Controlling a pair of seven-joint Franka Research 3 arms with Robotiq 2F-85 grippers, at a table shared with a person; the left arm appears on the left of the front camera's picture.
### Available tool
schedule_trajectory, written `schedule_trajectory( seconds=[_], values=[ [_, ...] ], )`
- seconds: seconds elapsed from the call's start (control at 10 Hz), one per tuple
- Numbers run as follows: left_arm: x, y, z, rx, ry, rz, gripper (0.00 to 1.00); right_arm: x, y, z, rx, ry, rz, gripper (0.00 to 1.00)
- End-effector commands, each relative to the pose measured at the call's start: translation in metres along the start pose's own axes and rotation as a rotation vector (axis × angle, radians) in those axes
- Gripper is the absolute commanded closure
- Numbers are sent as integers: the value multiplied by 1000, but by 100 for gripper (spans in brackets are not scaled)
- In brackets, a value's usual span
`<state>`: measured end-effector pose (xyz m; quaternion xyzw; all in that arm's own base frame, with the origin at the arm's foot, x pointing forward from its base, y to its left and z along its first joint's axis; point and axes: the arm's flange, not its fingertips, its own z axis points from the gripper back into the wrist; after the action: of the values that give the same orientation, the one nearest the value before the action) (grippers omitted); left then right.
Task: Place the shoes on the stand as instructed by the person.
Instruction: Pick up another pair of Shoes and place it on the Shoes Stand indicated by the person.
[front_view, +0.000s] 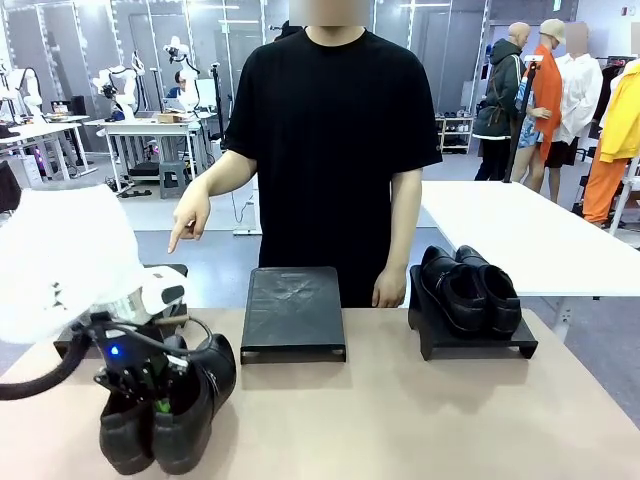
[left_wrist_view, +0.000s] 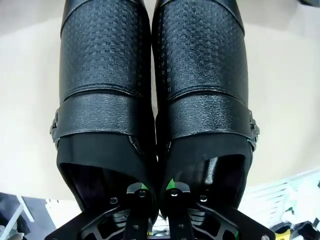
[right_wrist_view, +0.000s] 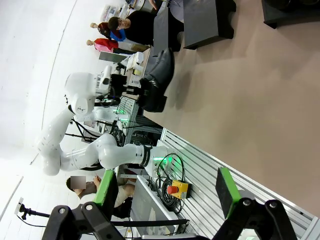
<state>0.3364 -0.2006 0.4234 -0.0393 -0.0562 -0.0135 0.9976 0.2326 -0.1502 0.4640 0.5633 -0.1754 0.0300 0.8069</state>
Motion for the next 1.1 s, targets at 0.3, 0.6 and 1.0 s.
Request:
schedule_trajectory(
  seconds=[0.3,0.6,1.0],
  values=[
    [7,46,84,136,-139,-43,100,1,3,1,9,-6,-9,0],
    [11,61,90,95,-157,-51,100,1,3,1,9,-6,-9,0],
    [8,61,83,132,-138,-14,100,1,3,1,9,-6,-9,0]
  ],
)
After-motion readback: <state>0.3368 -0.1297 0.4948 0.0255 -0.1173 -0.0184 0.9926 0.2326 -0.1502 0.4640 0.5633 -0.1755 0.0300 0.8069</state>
